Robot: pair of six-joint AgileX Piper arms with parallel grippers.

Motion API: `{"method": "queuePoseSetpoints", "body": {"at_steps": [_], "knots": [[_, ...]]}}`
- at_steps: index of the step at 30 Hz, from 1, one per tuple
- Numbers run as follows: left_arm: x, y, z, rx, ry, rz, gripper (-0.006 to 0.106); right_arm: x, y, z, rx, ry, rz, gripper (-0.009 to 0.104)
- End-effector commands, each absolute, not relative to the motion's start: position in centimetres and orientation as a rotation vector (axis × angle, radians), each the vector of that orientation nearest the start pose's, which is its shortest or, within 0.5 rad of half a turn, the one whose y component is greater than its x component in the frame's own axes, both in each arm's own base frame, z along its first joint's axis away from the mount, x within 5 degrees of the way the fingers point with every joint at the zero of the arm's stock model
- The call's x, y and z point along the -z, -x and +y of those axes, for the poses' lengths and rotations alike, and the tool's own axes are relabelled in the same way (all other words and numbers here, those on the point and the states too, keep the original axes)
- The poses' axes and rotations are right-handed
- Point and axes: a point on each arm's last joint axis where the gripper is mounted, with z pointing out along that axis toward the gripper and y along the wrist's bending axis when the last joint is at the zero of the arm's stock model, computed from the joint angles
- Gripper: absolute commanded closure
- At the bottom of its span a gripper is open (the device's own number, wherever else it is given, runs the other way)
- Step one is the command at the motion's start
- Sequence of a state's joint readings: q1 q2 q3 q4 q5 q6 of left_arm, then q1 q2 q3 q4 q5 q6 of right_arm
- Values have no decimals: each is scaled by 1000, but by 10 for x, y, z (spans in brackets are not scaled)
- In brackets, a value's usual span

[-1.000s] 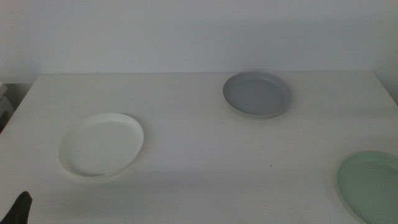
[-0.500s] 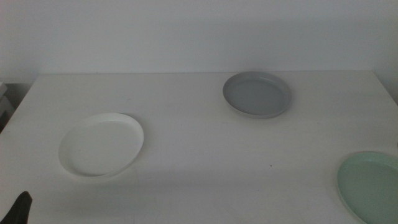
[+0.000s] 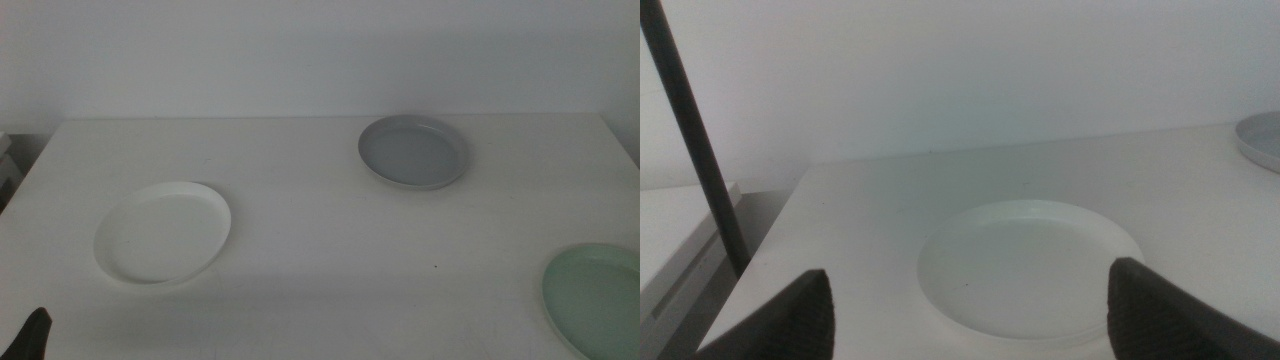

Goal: Stack the three bowls on top of each other.

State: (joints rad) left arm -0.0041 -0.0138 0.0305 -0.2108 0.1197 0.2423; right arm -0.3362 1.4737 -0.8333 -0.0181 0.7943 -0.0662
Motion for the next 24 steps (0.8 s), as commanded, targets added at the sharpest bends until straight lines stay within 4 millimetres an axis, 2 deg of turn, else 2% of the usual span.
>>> {"method": "queuePoseSetpoints", "body": {"at_steps": [1,8,12,16,21,24], "knots": [[-203,-55,-1,6,-25,1519,-5,-210,-251,-97,108,-377,2833,34],[-203,-55,-1,6,-25,1519,-5,-178,-266,-110,109,-405,2839,37],[-203,-55,-1,6,-25,1519,-5,-165,-271,-112,106,-402,2853,43],[-203,-55,-1,6,-25,1519,-5,-156,-275,-114,97,-412,2867,59],[-203,-55,-1,6,-25,1519,-5,-156,-275,-113,90,-421,2884,97],[-203,-55,-1,6,-25,1519,-5,-163,-276,-105,53,-430,2892,96]]}}
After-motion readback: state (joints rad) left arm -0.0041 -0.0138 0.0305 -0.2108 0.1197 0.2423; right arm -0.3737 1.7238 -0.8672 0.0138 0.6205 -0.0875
